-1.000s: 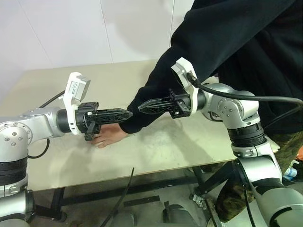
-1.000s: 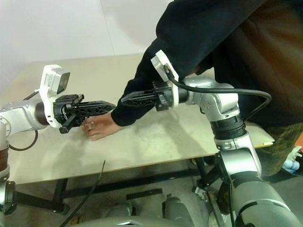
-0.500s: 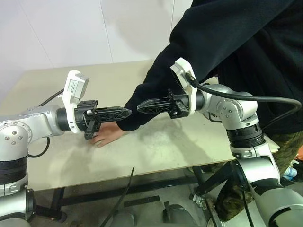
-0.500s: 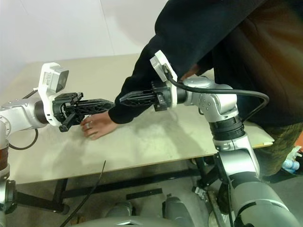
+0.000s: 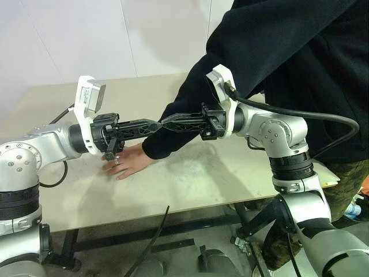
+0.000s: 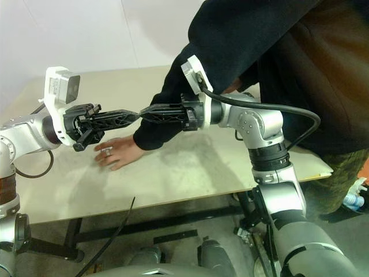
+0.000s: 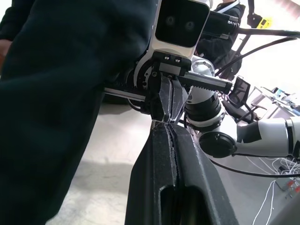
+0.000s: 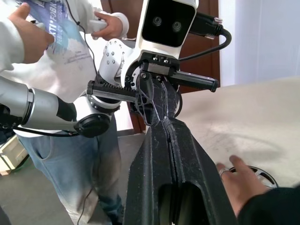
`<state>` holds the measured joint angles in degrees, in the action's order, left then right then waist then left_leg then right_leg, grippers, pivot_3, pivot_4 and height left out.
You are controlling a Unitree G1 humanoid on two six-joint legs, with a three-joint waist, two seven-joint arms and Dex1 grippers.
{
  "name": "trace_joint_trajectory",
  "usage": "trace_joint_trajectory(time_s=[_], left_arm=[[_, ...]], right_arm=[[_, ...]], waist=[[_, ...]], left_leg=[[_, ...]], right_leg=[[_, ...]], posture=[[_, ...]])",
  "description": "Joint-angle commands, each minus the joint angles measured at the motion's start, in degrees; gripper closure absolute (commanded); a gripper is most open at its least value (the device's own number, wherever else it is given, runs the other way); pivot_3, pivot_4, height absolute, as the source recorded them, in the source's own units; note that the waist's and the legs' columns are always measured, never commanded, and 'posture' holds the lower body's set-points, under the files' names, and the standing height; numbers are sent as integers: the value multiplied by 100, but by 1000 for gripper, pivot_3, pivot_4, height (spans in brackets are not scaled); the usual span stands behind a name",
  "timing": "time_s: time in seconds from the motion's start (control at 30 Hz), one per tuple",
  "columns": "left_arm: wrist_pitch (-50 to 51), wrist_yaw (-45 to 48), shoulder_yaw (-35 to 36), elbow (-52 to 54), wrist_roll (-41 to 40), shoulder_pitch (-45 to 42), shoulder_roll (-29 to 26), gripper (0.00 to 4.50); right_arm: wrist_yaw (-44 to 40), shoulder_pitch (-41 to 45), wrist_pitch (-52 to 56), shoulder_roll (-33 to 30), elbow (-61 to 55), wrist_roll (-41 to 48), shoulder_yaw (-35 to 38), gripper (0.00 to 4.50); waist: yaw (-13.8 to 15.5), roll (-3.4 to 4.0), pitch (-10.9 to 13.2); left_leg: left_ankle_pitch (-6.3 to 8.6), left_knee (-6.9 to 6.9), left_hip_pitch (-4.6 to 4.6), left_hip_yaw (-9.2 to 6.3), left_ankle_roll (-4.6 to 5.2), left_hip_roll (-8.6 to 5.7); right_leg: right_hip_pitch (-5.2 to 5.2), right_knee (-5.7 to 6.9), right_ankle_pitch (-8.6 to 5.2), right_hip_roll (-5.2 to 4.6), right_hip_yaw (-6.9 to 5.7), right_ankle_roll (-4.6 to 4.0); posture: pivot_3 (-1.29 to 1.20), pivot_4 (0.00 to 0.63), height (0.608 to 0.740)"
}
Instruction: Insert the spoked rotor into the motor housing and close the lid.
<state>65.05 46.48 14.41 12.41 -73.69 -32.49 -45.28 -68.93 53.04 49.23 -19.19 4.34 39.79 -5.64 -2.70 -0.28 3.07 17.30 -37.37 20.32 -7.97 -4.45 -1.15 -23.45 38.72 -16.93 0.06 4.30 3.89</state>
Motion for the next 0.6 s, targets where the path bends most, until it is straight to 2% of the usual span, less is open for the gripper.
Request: trace_joint_trajectory(time_s=[0.03, 0.3, 0.6], left_arm=[[46, 134, 70, 19, -11, -91, -168, 4476], [-86, 326, 127, -99, 269, -90, -371, 4476], [-619, 33, 88, 116, 825, -19, -71, 4476]], right_arm=[[-87, 233, -77, 35, -95, 71, -16, 4500], [-188, 432, -4, -218, 244, 89, 213, 4500], [89, 270, -732, -97, 113, -413, -53, 4500]], waist=[[0, 0, 0], [2, 0, 0], [-3, 0, 0]], left_leg=[[0, -1, 0, 0, 0, -1], [-1, -5, -2, 1, -1, -2], [-1, -5, -2, 2, -2, -1]], right_leg=[[0, 1, 0, 1, 0, 0], [2, 8, 0, 1, 0, 0], [-3, 14, 0, 0, 1, 0]], posture=[[0, 0, 740], [0, 0, 740], [0, 0, 740]])
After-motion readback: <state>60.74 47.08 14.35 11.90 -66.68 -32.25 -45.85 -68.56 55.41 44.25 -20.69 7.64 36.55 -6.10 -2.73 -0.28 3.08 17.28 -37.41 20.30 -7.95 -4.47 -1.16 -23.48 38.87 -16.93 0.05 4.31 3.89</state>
